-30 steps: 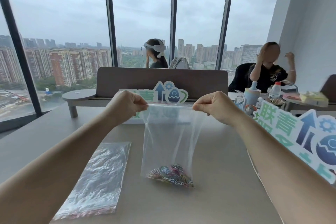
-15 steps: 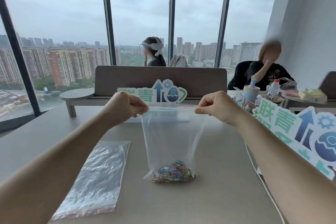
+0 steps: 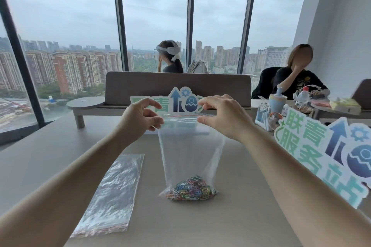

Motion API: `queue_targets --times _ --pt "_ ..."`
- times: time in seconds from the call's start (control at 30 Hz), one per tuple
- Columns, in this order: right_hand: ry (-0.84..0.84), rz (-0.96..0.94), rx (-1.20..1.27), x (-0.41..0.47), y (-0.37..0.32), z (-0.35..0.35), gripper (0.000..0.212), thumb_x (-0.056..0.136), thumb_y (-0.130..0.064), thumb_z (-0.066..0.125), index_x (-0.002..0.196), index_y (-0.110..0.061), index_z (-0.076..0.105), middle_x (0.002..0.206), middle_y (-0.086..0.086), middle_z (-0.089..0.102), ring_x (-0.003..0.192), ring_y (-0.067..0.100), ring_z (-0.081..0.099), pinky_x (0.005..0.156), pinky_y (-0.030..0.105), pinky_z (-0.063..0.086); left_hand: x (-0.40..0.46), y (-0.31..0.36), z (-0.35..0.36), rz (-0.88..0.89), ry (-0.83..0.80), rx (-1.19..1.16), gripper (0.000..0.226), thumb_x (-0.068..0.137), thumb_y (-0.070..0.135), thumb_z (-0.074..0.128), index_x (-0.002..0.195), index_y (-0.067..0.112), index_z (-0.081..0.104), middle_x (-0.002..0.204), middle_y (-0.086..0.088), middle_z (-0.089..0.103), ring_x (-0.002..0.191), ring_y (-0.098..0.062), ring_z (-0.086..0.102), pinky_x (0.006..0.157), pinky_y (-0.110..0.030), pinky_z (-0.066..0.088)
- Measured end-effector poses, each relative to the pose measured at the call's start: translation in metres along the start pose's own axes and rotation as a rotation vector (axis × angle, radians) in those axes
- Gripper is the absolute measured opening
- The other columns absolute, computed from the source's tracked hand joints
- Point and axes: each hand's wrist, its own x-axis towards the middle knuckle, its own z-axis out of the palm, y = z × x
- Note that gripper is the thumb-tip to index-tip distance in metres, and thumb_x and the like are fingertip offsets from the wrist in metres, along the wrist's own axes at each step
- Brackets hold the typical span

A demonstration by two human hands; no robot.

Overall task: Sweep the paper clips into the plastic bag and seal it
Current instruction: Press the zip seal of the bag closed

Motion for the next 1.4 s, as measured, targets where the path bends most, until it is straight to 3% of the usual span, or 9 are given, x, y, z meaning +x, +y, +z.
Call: queue_targets --times 0.23,0.33,0.5,0.73,0.83,0.97,1.13,1.27,1.4 --pt "-0.127 -0.095 -0.071 0.021 -0.055 0.029 0.046 0.083 -0.051 0.064 0.121 -0.024 0.065 0.120 -0.004 0.067 0.115 0.023 0.053 0.101 0.040 0.035 -0.006 0.004 0.007 0.061 -0.002 0.047 0.028 0.083 -0.003 0.071 0.097 0.019 0.063 0.070 -0.003 0.073 0.063 -0.016 0.070 0.062 -0.030 0.058" --pt "-0.179 -0.007 -0.035 0.028 -0.058 0.037 0.041 0.080 -0.059 0.063 0.104 -0.027 0.071 0.103 -0.003 0.071 0.102 0.028 0.060 0.098 0.044 0.041 -0.009 0.004 0.009 0.076 0.005 0.074 0.029 0.083 -0.004 0.070 0.095 0.022 0.063 0.071 0.000 0.073 0.066 -0.020 0.072 0.064 -0.031 0.059" --pt "-0.184 0.035 0.055 0.025 -0.059 0.040 0.025 0.080 -0.050 0.069 0.079 -0.026 0.073 0.082 -0.005 0.070 0.087 0.021 0.062 0.089 0.043 0.047 -0.012 0.002 0.009 0.087 0.018 0.095 0.026 0.083 -0.001 0.072 0.097 0.020 0.064 0.076 -0.001 0.075 0.069 -0.019 0.073 0.067 -0.029 0.059" --pt "-0.178 0.042 0.107 0.025 -0.058 0.044 0.009 0.078 -0.036 0.074 0.074 -0.028 0.072 0.076 -0.008 0.068 0.085 0.020 0.062 0.089 0.043 0.048 -0.013 -0.004 0.012 -0.007 0.007 -0.043 0.017 0.081 0.009 0.076 0.089 0.022 0.069 0.068 0.002 0.073 0.063 -0.010 0.069 0.063 -0.023 0.058" --pt "-0.181 0.057 0.118 0.025 -0.057 0.044 0.009 0.078 -0.034 0.073 0.071 -0.028 0.071 0.072 -0.011 0.065 0.082 0.018 0.062 0.083 0.039 0.051 -0.013 -0.008 0.014 -0.036 -0.021 -0.050 0.008 0.083 0.010 0.075 0.079 0.017 0.072 0.064 0.004 0.073 0.060 -0.006 0.067 0.062 -0.021 0.057" --pt "-0.205 0.070 0.149 0.025 -0.056 0.044 0.014 0.079 -0.035 0.071 0.067 -0.030 0.068 0.068 -0.014 0.061 0.078 0.015 0.059 0.076 0.037 0.053 -0.014 -0.011 0.016 -0.047 -0.038 -0.063 0.014 0.085 0.009 0.072 0.073 0.016 0.072 0.061 0.006 0.072 0.060 -0.007 0.066 0.061 -0.021 0.056" --pt "-0.220 0.070 0.149 0.024 -0.055 0.044 0.014 0.080 -0.033 0.071 0.067 -0.028 0.068 0.072 -0.011 0.065 0.083 0.016 0.062 0.076 0.037 0.054 -0.015 -0.012 0.019 -0.054 -0.047 -0.060 0.014 0.085 0.009 0.071 0.073 0.016 0.071 0.061 0.006 0.072 0.060 -0.006 0.066 0.060 -0.020 0.056" --pt "-0.235 0.053 0.141 0.020 -0.055 0.044 0.014 0.084 -0.032 0.068 0.071 -0.027 0.068 0.071 -0.012 0.062 0.074 0.014 0.058 0.065 0.031 0.048 -0.017 -0.011 0.019 -0.069 -0.050 -0.085 0.013 0.086 0.008 0.071 0.074 0.014 0.071 0.061 0.005 0.072 0.060 -0.006 0.067 0.058 -0.020 0.056" --pt "-0.189 -0.006 0.043 0.017 -0.056 0.045 0.011 0.086 -0.034 0.066 0.079 -0.027 0.072 0.081 -0.007 0.068 0.080 0.019 0.061 0.070 0.030 0.048 -0.017 -0.011 0.019 -0.080 -0.044 -0.097 0.013 0.087 0.007 0.070 0.075 0.013 0.071 0.060 0.004 0.073 0.058 -0.007 0.067 0.057 -0.023 0.057"
